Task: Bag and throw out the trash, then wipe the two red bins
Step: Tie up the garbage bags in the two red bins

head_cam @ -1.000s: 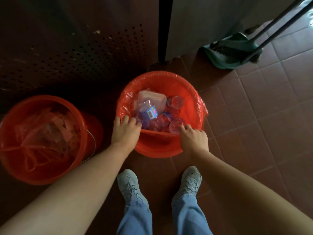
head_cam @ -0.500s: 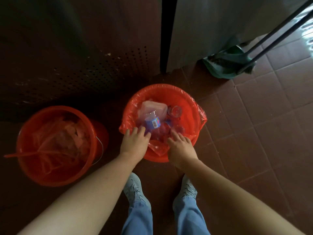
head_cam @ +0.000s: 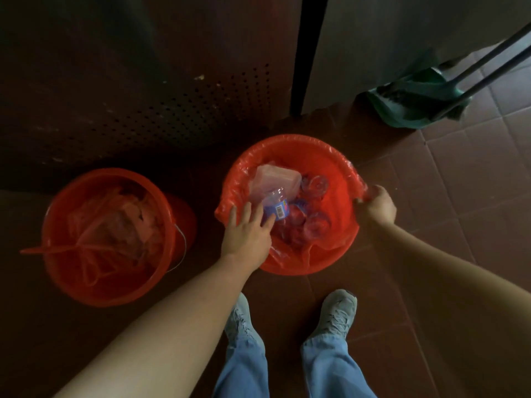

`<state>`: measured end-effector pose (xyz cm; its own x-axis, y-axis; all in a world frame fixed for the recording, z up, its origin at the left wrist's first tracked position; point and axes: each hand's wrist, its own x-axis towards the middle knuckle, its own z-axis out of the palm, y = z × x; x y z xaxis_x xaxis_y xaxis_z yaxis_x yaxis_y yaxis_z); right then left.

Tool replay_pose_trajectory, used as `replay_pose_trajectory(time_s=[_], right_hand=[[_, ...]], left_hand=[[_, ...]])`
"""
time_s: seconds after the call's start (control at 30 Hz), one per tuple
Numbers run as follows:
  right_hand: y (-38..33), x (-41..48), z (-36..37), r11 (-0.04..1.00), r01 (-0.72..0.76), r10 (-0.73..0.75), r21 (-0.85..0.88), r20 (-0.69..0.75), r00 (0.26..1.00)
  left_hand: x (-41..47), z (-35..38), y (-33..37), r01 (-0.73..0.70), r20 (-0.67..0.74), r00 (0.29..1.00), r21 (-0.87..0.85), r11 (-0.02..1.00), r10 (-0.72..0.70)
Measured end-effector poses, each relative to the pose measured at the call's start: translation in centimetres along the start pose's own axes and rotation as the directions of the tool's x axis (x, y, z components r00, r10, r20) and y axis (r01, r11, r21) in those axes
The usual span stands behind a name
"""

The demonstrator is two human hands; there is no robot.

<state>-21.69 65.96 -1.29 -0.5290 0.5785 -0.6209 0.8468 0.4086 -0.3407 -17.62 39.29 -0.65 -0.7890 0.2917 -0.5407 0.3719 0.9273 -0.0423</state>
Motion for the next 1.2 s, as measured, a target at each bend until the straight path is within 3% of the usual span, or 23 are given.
replay_pose_trajectory(time_s=[0.13,0.23,0.3,0.43,0.5,0.6,0.67,0.73,0.8,0.9,1.0,1.2], right_hand=[[-1.6,-0.7,1.0,1.000,0.001,-0.001,-0.015,0.015,1.000],[-4.5,-2.7,2.5,0.979,0.199,-0.197,-0.049,0.052,0.979],[-6.6,-4.3,4.0,0.928,0.355,-0.345,-0.111,0.097,0.934],[-8.3,-7.5,7.5,0.806,0.548,-0.491,-0.224,0.265,0.830],[-7.6,-8.7,9.1,0.706,0.637,-0.496,-0.309,0.427,0.756],[-6.0,-9.5,10.9,0.588,0.686,-0.368,-0.428,0.614,0.698],[-5.0,-9.6,11.5,0.505,0.705,-0.289,-0.498,0.672,0.682],[-4.3,-9.8,11.7,0.495,0.702,-0.292,-0.513,0.662,0.690],[-3.9,-9.8,11.9,0.519,0.692,-0.329,-0.501,0.630,0.703],[-3.7,-9.8,12.0,0.571,0.663,-0.342,-0.484,0.594,0.728],[-3.4,-9.7,11.5,0.628,0.612,-0.344,-0.481,0.533,0.773],[-3.9,-9.4,9.0,0.816,0.385,-0.247,-0.432,0.341,0.907]], left_hand=[[-1.6,0.9,-0.5,0.028,-0.001,1.000,-0.056,0.998,-0.028],[-2.4,0.7,-1.7,0.052,-0.023,0.998,-0.078,0.996,-0.054],[-2.6,0.3,-2.5,0.069,-0.038,0.997,-0.081,0.994,-0.072],[-2.8,-0.1,-4.3,0.107,-0.042,0.993,-0.125,0.986,-0.113],[-2.9,0.2,-5.4,0.130,-0.037,0.990,-0.158,0.979,-0.138],[-2.7,1.0,-6.6,0.156,-0.008,0.987,-0.171,0.973,-0.160],[-2.4,1.4,-7.1,0.193,-0.020,0.979,-0.205,0.960,-0.201],[-1.9,1.9,-7.5,0.267,-0.023,0.958,-0.293,0.918,-0.286],[-1.0,2.3,-7.7,0.371,0.030,0.915,-0.447,0.814,-0.401],[0.7,2.8,-7.7,0.503,0.205,0.827,-0.687,0.525,-0.524],[2.0,2.7,-7.7,0.530,0.287,0.750,-0.800,0.281,-0.596],[2.7,0.5,-8.1,0.533,0.367,0.632,-0.845,0.039,-0.683]])
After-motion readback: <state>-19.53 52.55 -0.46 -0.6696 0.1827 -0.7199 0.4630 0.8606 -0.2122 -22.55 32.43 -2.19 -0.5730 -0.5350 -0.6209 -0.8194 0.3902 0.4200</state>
